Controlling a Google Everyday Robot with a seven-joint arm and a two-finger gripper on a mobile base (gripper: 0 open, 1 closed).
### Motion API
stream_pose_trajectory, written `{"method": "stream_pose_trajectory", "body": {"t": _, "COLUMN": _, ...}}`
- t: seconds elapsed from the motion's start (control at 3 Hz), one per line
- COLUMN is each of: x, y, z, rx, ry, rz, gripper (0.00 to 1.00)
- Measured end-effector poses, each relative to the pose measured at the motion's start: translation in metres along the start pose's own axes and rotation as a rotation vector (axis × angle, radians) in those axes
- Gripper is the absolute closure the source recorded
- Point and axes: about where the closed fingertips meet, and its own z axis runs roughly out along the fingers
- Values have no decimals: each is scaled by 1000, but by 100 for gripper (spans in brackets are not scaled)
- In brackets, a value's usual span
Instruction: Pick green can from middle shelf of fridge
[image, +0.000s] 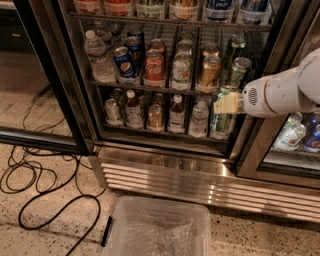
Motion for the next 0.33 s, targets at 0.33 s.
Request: {"method": "stream_pose_trajectory", "body": {"t": 0.33, "x": 0, "y": 0, "z": 0, "rx": 0, "ry": 0, "rz": 0, "gripper": 100}}
